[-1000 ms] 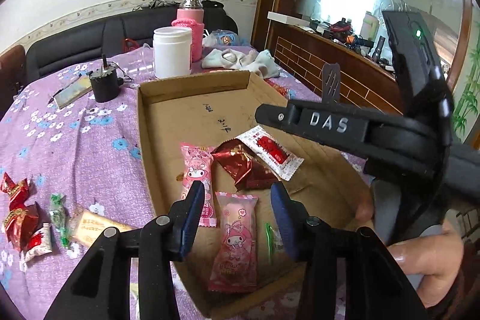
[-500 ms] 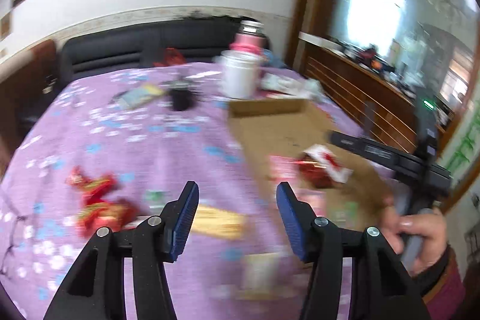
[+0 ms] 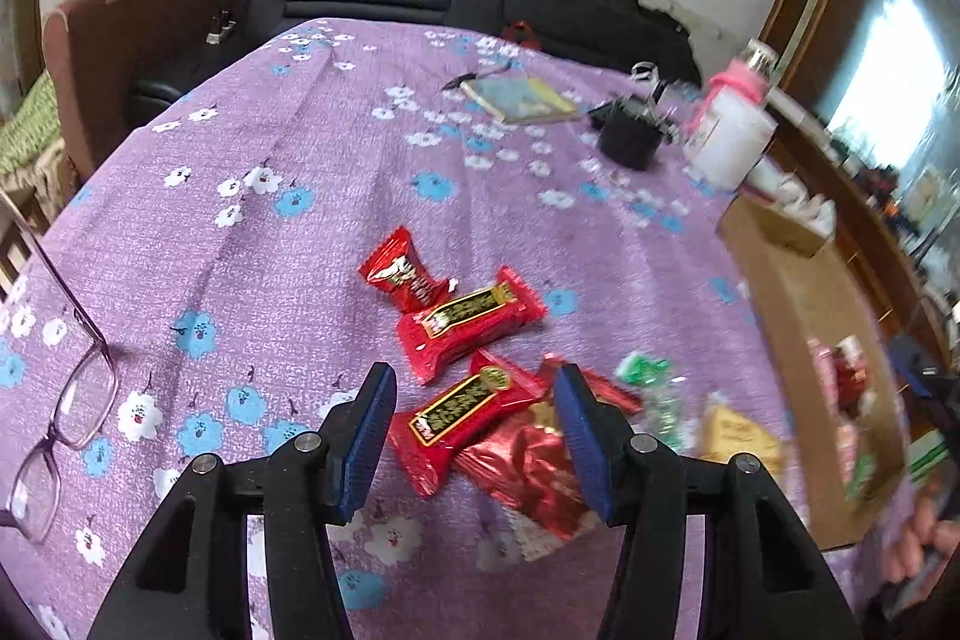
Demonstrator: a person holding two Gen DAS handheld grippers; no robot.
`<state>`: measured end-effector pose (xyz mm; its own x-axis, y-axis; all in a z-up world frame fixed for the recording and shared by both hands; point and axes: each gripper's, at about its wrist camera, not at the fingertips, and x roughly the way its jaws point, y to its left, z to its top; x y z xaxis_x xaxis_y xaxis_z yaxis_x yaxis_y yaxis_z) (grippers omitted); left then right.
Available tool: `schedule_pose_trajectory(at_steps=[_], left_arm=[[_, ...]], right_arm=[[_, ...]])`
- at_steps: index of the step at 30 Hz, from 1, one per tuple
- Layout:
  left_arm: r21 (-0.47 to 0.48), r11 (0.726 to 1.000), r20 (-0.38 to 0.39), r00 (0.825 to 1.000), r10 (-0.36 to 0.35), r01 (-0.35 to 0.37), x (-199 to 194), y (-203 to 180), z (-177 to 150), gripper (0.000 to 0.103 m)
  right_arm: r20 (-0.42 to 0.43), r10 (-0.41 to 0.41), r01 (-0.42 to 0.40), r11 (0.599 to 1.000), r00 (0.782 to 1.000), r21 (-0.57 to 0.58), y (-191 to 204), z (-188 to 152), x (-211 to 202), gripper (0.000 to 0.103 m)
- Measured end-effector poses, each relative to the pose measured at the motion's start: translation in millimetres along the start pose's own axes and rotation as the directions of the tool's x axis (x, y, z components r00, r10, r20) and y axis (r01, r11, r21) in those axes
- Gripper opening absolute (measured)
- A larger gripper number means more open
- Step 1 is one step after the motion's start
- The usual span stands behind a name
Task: Organize snacks
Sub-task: 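Grasp a red-wrapped candy with the left gripper while the right gripper grasps the white wrapped pack, then lift both held snacks off the cloth and carry them toward the tray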
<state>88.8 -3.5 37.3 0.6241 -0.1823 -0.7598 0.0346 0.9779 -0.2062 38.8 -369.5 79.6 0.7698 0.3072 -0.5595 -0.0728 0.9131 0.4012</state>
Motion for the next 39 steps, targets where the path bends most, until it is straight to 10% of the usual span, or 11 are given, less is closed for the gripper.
schedule_pose_trajectory(at_steps=[2,8,17,29,31,39], left_arm=[[0.012,1.000,-0.020,1.000,0.022,-0.022,7.1,-2.5,-1.9,0.041],[0.032,0.996,-0.023,0.996,0.083,-0.082,13.3,-1.4,-4.8,0.040],[0.008,0.988,-0.028,0.987,0.156,-0.156,15.5,8.4,-6.3,0.025],[-0.056,0.990,-0.030,0.992,0.125,-0.127,11.9,22.3,-5.0,0.025],[-0.055,0.990,-0.033,0.991,0.127,-0.128,12.1,22.4,-5.2,0.025],[-0.060,0.987,-0.018,0.989,0.147,-0.148,11.8,21.7,-5.0,0.025]], right_arm=[[-0.039,0.060,-0.060,0.998,0.997,0.000,11.5,-4.5,0.5,0.039],[-0.198,0.179,-0.184,0.983,0.964,-0.005,50.9,-29.2,0.3,0.040],[-0.363,0.141,-0.158,0.987,0.921,-0.018,79.3,-84.6,-9.9,0.040],[-0.366,-0.179,0.123,0.978,0.913,-0.171,101.5,-106.6,28.3,0.039],[-0.339,-0.224,0.156,0.964,0.914,-0.216,105.3,-106.3,31.0,0.024],[-0.286,-0.116,0.031,0.958,0.951,-0.286,143.6,-84.2,50.8,0.021]])
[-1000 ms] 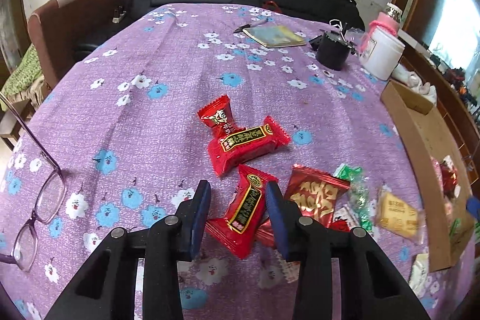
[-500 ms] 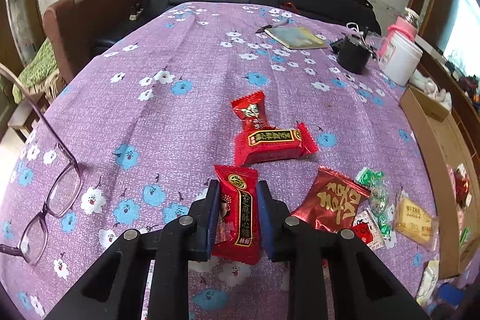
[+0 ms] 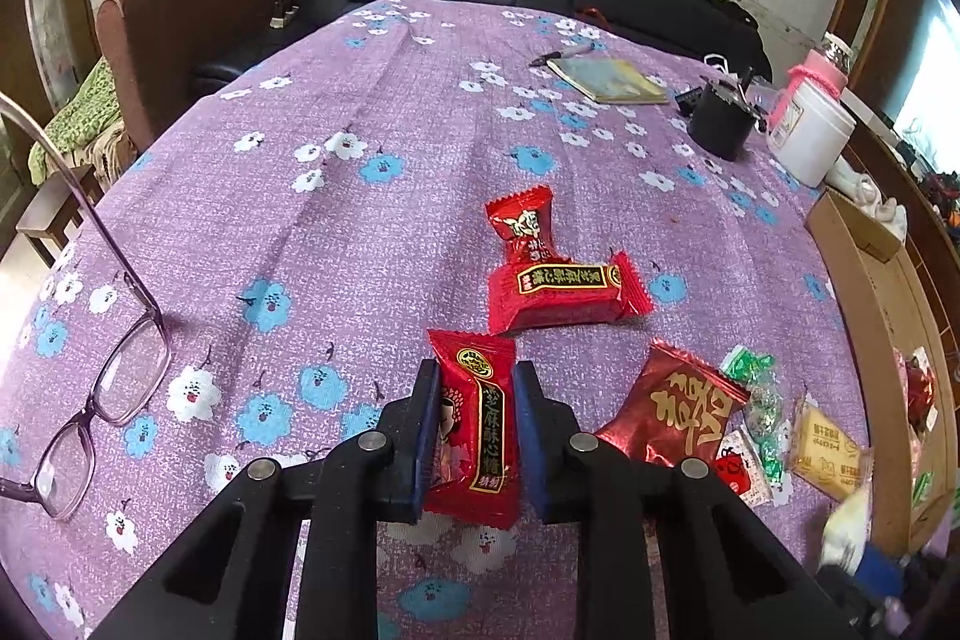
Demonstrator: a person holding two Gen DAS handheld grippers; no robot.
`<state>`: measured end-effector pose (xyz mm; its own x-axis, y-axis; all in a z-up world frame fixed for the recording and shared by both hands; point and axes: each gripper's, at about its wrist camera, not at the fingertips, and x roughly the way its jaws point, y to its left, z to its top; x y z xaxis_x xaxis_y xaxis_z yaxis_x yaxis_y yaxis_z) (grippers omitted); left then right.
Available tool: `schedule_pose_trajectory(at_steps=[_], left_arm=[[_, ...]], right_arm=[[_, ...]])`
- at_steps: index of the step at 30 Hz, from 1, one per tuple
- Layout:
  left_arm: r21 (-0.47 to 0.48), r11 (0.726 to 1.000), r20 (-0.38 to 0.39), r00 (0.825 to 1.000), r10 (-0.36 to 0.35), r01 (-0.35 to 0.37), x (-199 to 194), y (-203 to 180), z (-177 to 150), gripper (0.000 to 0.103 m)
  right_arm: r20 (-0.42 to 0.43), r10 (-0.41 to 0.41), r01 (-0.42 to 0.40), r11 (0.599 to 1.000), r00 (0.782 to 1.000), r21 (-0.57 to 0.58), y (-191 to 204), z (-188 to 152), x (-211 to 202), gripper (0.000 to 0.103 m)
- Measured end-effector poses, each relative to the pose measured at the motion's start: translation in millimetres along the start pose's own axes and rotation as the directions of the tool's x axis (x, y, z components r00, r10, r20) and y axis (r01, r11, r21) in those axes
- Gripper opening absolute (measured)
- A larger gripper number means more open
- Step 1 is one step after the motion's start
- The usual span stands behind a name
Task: Organize snacks
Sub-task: 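Lift both held snacks off the cloth and carry them toward the tray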
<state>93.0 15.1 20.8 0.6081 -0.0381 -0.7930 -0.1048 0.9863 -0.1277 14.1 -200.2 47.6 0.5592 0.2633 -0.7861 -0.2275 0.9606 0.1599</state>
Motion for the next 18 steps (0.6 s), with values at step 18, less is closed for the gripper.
schedule_pose_trajectory(at_steps=[18], left_arm=[[0.008,0.982,0.172,0.967,-0.186,0.188,-42.8,-10.8,5.2,0.024]], right_arm=[[0.204,0.149,-0.168,0.983,0.968,0.079,-38.5,30.5,9.3,0.021]])
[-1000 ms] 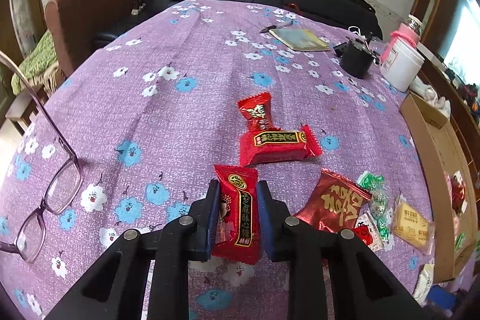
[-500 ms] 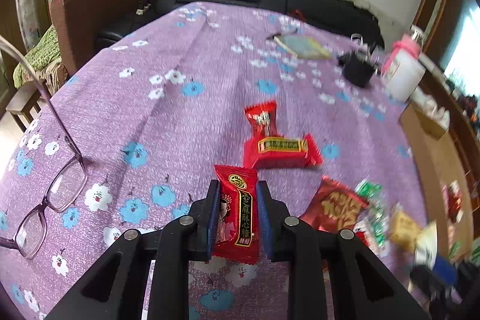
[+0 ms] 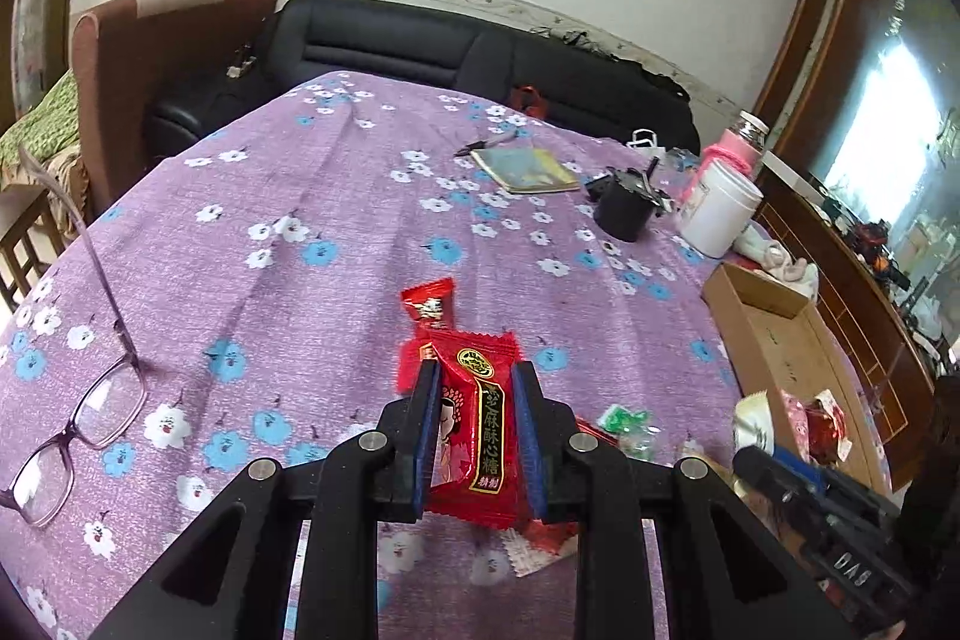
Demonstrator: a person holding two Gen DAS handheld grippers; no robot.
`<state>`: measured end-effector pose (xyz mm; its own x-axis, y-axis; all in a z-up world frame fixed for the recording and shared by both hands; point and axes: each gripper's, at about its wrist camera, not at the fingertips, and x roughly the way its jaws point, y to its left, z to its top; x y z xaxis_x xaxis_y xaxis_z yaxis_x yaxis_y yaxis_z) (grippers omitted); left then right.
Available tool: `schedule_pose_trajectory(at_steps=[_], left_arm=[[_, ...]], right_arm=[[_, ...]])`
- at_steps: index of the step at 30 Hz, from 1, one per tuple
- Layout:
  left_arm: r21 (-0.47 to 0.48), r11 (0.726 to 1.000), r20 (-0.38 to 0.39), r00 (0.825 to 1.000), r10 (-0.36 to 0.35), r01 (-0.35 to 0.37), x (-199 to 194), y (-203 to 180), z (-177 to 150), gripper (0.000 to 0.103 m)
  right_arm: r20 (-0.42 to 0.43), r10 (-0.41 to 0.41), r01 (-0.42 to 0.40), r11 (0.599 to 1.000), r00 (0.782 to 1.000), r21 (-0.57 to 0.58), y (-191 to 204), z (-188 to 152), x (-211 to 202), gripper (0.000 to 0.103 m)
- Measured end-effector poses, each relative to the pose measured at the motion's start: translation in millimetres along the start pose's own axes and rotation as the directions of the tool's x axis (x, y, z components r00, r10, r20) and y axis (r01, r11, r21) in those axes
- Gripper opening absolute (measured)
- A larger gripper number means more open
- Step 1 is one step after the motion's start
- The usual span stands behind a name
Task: Organize snacks
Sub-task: 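Lift both held snacks off the cloth and carry them toward the tray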
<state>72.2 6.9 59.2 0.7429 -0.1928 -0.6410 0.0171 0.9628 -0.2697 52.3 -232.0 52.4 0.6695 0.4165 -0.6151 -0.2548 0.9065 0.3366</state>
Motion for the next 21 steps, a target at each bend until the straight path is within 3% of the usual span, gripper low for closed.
schedule_pose_trajectory(at_steps=[11,21], left_arm=[[0.133,0.991,0.000,1.000,0.004,-0.004,0.4,-36.9,-14.9,0.024],[0.305,0.951,0.047,0.998,0.038,-0.051,-5.1,-78.1,-33.3,0.024]], right_arm=[[-0.013,0.048,-0.048,0.998,0.999,0.035,-1.9,-2.3,-2.2,0.021],[-0.023,0.028,-0.027,0.999,0.999,0.034,-2.8,-4.3,3.5,0.021]])
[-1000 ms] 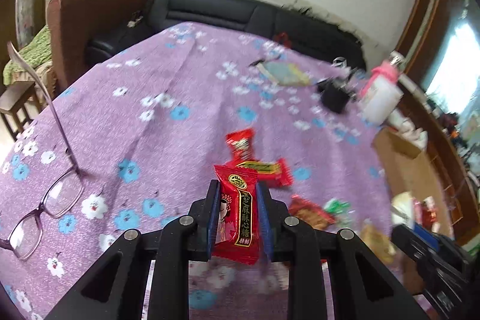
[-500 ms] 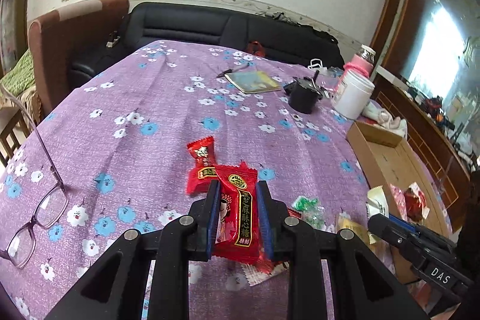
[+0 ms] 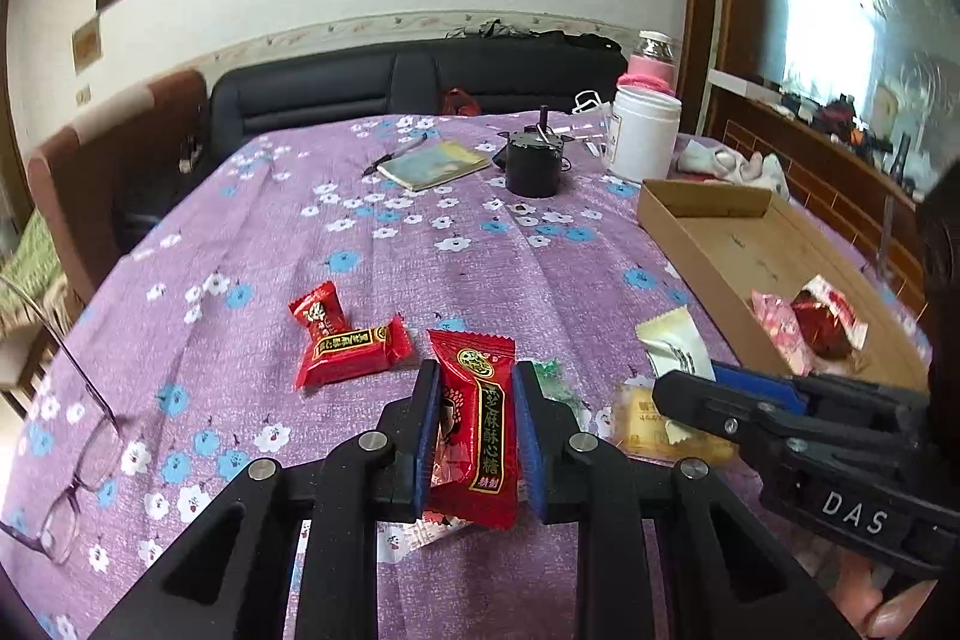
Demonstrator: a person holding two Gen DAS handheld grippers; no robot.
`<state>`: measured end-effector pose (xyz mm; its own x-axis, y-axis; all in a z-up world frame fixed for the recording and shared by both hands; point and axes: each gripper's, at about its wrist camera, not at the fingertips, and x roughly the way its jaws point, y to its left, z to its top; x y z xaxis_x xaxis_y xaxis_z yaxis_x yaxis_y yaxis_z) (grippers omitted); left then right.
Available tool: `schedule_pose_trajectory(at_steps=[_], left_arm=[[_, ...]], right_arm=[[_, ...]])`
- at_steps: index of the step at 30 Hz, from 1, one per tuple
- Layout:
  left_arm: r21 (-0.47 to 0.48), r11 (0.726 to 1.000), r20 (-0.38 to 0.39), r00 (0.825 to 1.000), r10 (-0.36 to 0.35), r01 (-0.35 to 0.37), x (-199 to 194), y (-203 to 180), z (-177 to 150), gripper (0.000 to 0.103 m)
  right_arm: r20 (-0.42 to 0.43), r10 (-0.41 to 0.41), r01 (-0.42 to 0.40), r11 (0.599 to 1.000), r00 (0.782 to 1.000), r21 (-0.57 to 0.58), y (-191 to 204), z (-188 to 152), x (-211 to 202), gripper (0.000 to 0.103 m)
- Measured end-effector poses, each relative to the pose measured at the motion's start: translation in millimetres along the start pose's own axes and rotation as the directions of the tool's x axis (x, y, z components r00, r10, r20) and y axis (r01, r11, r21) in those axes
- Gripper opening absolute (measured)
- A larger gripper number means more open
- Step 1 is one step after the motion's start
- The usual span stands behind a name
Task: Organize snacks
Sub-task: 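Lift both held snacks off the cloth and carry them toward the tray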
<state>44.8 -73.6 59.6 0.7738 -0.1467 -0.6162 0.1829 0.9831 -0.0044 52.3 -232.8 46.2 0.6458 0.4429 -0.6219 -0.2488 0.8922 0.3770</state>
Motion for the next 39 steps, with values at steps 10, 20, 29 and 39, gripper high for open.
schedule_pose_trajectory(at_steps=[10,20,29,39], left_arm=[[0.078,0.995,0.042,0.998,0.056,-0.059,-0.8,-14.1,0.3,0.025],[0.099,0.992,0.046,0.996,0.075,-0.079,1.4,-19.6,-0.7,0.025],[0.101,0.991,0.031,0.996,0.081,-0.084,5.6,-19.3,-1.4,0.025],[0.099,0.990,0.042,0.994,0.098,-0.102,4.4,-17.4,-1.8,0.025]], right_arm=[[0.000,-0.004,0.004,1.000,1.000,0.008,-4.5,3.1,4.3,0.021],[-0.006,0.008,-0.007,0.999,1.000,0.033,-9.3,3.7,6.1,0.021],[-0.006,0.016,-0.015,0.999,1.000,0.050,-11.9,4.2,4.6,0.022],[0.021,0.006,-0.007,0.998,1.000,0.058,-13.8,4.5,-1.9,0.022]])
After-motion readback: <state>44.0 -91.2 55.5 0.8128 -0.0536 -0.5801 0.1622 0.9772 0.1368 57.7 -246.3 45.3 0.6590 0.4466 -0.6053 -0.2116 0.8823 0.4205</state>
